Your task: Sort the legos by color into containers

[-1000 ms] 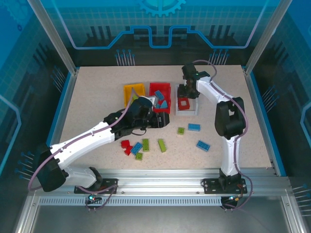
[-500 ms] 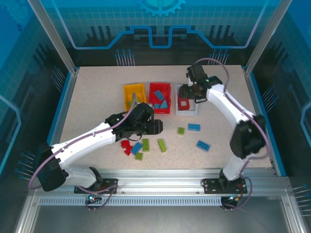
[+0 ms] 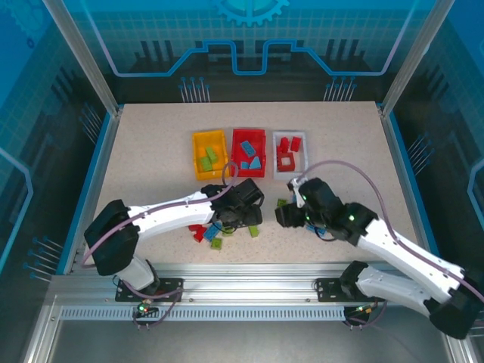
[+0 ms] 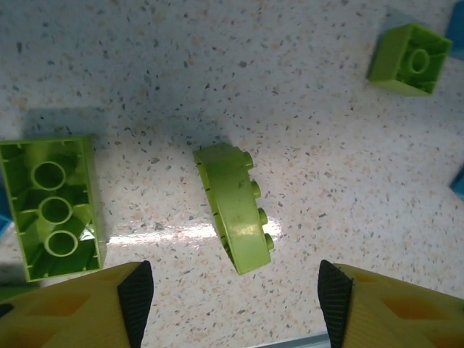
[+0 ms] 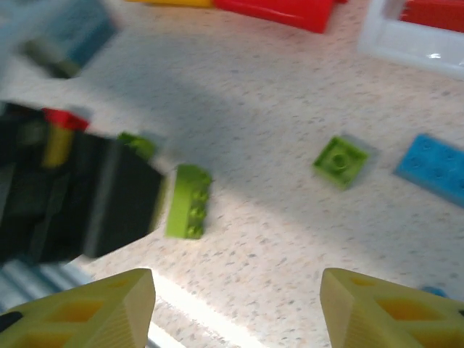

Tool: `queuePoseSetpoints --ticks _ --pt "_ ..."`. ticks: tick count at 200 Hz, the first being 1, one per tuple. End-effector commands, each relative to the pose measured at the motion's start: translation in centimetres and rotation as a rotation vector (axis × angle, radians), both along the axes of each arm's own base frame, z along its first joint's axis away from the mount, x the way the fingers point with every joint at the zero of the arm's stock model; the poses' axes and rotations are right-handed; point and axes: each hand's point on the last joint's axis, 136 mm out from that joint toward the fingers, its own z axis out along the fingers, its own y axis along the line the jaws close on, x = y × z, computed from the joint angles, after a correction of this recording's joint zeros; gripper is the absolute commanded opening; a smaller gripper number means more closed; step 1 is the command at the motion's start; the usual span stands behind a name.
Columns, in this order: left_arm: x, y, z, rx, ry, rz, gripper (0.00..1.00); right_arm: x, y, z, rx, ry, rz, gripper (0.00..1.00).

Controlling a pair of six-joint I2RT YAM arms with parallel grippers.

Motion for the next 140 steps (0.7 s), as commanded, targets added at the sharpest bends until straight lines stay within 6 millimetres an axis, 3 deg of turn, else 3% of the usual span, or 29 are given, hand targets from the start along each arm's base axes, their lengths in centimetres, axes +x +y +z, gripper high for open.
queuePoseSetpoints --ticks 1,41,72,84,107,140 --pt "0.3 -1.6 -1.2 -0.009 0.046 0.027 0.67 -2.2 1.1 0.3 0.127 0.004 0.066 0.65" --pt "0.0 -1.6 -4.3 0.039 0.104 0.030 0.63 -3.4 -0.5 0.4 0.145 0.015 0.031 0.65" --pt "0.4 -2.8 -5.2 0.025 0.110 0.006 0.44 -3.1 -0.2 0.5 0.150 0.011 0.026 0.65" --pt "0.5 -2.6 -5.1 0.032 0.099 0.008 0.28 -3.0 0.0 0.4 0.146 0.019 0.028 0.65" --pt "1.2 -1.1 -3.0 0.059 0.018 0.018 0.07 -2.8 0.5 0.5 0.153 0.015 0.036 0.64" --pt "4.3 3.6 2.6 0.090 -0.108 0.060 0.05 -2.4 2.6 1.9 0.210 -0.024 0.090 0.63"
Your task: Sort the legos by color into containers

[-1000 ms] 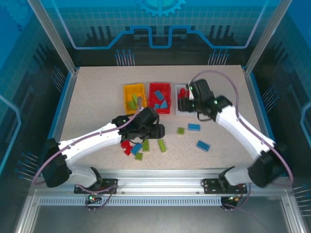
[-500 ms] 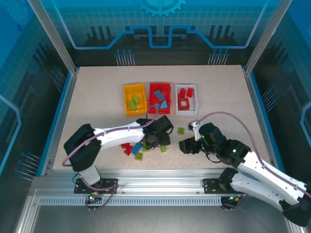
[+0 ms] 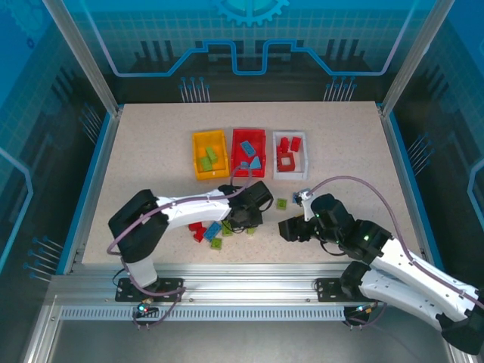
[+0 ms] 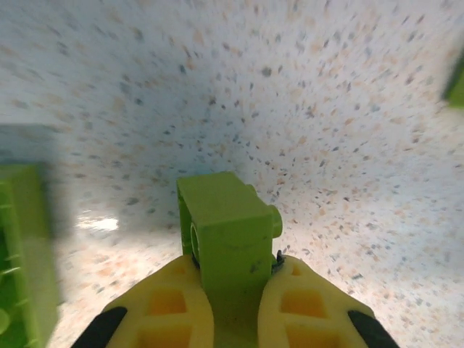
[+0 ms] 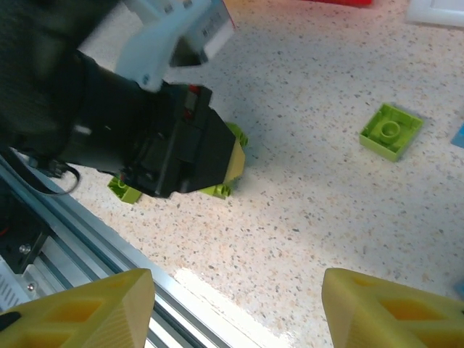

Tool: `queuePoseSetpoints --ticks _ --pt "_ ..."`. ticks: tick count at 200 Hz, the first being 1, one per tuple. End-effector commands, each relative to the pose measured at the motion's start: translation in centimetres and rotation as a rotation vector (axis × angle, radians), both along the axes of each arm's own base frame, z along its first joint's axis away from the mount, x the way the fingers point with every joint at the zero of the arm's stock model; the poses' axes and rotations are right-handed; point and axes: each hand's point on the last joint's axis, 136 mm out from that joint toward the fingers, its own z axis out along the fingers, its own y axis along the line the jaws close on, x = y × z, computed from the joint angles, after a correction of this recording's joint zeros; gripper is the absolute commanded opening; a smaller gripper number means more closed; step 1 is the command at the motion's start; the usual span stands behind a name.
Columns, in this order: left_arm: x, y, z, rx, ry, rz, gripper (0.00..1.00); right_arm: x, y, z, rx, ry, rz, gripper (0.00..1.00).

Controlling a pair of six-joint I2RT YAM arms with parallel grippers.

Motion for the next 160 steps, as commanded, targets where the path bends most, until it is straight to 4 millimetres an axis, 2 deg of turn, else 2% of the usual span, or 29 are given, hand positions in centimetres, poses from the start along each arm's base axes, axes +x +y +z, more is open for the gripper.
queuePoseSetpoints --ticks 1,33,52,60,85,104,106,108,112,135,160 --pt "2.9 4.3 5.3 0.033 -0.125 0.034 0.05 0.1 2.3 2.1 0.084 -0.049 0.060 0.63" --pt "8.9 9.1 9.3 -0.044 -0.201 0.071 0.07 1.9 5.8 4.5 0.162 -0.134 0.081 0.62" --pt "13.6 10.6 11.0 -0.094 -0.268 0.076 0.08 3.6 8.2 6.0 0.204 -0.191 0.079 0.63" --pt "15.5 11.1 11.0 -0.117 -0.281 0.078 0.08 4.4 9.2 6.6 0.216 -0.213 0.072 0.64" --pt "21.4 12.0 10.3 -0.179 -0.293 0.097 0.10 6.8 12.0 8.4 0.253 -0.299 0.060 0.64" --pt "24.5 12.6 9.0 -0.195 -0.275 0.125 0.10 8.5 13.5 9.0 0.215 -0.351 0.035 0.65" --pt "24.7 12.7 8.8 -0.190 -0.271 0.127 0.10 8.6 13.6 8.7 0.205 -0.350 0.034 0.65" --pt "24.9 12.8 8.6 -0.186 -0.268 0.130 0.10 8.8 13.9 9.6 0.214 -0.364 0.031 0.65" --pt "25.4 13.0 8.4 -0.182 -0.264 0.135 0.10 9.2 14.2 10.0 0.212 -0.375 0.029 0.65" --pt "27.1 13.8 6.8 -0.183 -0.249 0.164 0.10 10.6 15.4 10.0 0.184 -0.395 0.008 0.65" --pt "28.0 14.2 5.5 -0.193 -0.238 0.181 0.15 11.0 16.3 10.0 0.179 -0.383 0.017 0.65"
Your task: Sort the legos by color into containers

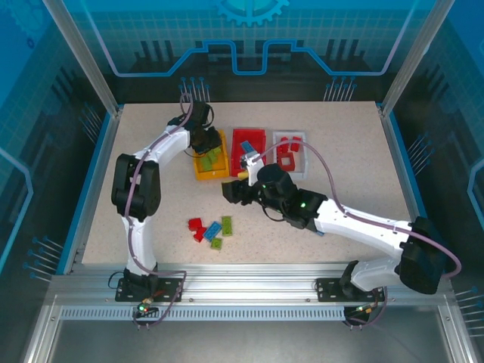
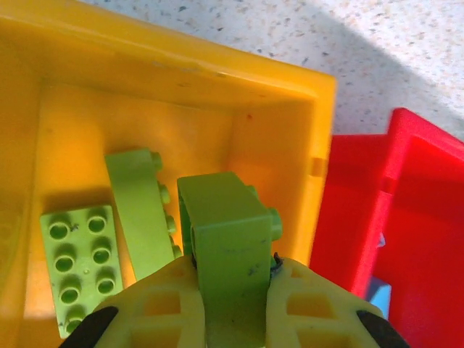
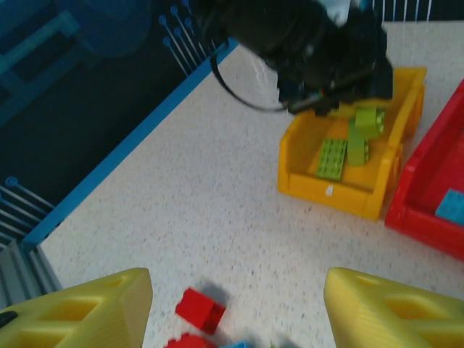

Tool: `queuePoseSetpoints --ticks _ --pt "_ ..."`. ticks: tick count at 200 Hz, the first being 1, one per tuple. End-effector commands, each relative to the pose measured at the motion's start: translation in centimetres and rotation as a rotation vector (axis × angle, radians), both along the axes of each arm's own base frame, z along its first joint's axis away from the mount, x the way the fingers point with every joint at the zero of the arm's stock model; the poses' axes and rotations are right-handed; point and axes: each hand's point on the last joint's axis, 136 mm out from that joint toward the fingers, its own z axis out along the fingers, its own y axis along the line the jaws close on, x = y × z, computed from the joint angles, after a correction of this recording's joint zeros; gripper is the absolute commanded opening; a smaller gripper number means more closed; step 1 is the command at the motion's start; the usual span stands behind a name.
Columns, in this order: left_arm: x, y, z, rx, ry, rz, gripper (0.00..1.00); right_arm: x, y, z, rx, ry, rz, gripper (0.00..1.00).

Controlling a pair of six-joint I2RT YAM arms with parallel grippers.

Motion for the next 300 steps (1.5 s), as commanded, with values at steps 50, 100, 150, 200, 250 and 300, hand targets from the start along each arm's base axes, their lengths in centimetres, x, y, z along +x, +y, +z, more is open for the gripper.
queuePoseSetpoints --ticks 50,100,150,200,250,300 --pt "0.6 -0.9 1.4 -0.093 -0.040 -0.041 0.44 0.5 0.7 0.4 -0.008 -0.019 -0.012 0.65" --pt "-2.7 0.3 6.6 -0.092 -0.118 -0.008 0.46 -0.1 -0.5 -0.9 -0.043 0.002 -0.028 0.65" --pt "-9.5 -0.1 12.3 -0.120 -0.199 -0.049 0.44 -1.5 -3.8 -4.3 -0.158 0.042 -0.102 0.64" --pt "-20.5 -3.1 13.1 -0.063 -0.212 -0.243 0.48 -3.8 -12.3 -8.2 -0.347 0.148 -0.316 0.62" --pt "-26.9 -0.8 8.2 -0.025 -0.120 -0.150 0.50 -5.4 -12.3 -9.2 -0.430 0.210 -0.262 0.61" --pt "-29.2 5.4 9.7 0.100 -0.198 0.052 0.51 -5.8 -3.9 -9.5 -0.537 0.184 -0.101 0.59"
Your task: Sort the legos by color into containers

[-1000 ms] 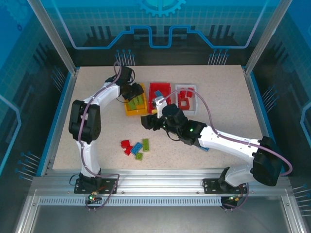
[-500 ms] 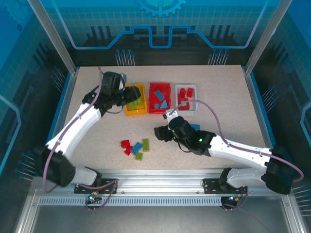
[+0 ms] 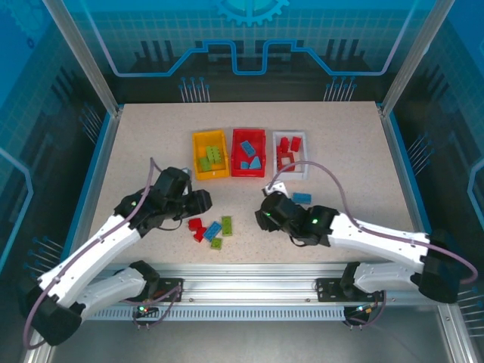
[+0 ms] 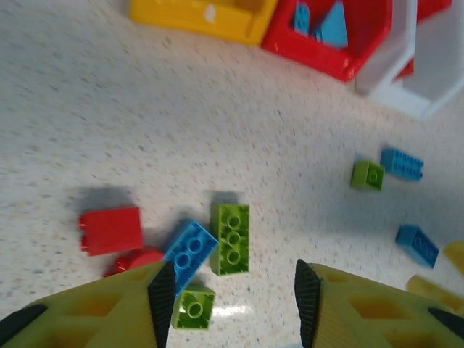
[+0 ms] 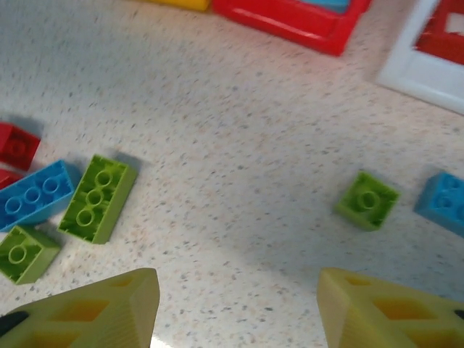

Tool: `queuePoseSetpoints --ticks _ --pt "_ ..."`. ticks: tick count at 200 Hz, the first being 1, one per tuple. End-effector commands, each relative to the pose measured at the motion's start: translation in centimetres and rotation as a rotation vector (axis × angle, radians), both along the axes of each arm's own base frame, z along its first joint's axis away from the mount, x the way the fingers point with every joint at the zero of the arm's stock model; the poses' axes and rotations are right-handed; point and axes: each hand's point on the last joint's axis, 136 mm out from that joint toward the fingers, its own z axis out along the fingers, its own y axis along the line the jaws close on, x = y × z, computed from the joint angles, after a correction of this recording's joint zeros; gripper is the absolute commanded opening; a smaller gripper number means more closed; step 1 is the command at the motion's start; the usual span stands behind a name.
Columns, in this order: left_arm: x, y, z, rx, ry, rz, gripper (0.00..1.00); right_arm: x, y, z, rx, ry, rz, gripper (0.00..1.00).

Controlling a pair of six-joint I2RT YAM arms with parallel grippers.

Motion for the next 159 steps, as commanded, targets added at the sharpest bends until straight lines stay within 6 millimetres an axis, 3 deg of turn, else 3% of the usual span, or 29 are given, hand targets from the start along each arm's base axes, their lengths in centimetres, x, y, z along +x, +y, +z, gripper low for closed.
queuePoseSetpoints --ticks 1,18,66,94,121,159 --pt "-1.0 3.8 0.6 0.081 -0.031 0.150 0.51 -0.1 4.3 1.0 -0.028 -0.010 0.075 0.59" --pt "-1.1 3.9 1.1 0.069 -0.047 0.149 0.51 0.2 4.5 0.3 -0.073 -0.018 0.060 0.59" --pt "-0.8 -0.9 0.5 -0.087 -0.027 -0.034 0.53 1.7 -3.6 -1.2 -0.062 0.039 -0.180 0.63" --pt "-1.0 -1.4 -0.2 -0.085 -0.011 -0.052 0.53 1.5 -4.8 -1.4 -0.055 0.050 -0.192 0.64" --pt "-1.6 0.5 -1.3 -0.028 0.022 0.030 0.53 1.1 -2.4 -1.7 -0.047 0.064 -0.112 0.64" --pt "-3.5 6.0 -1.8 0.085 0.041 0.265 0.54 -1.5 7.2 -1.2 0.027 0.037 0.267 0.72"
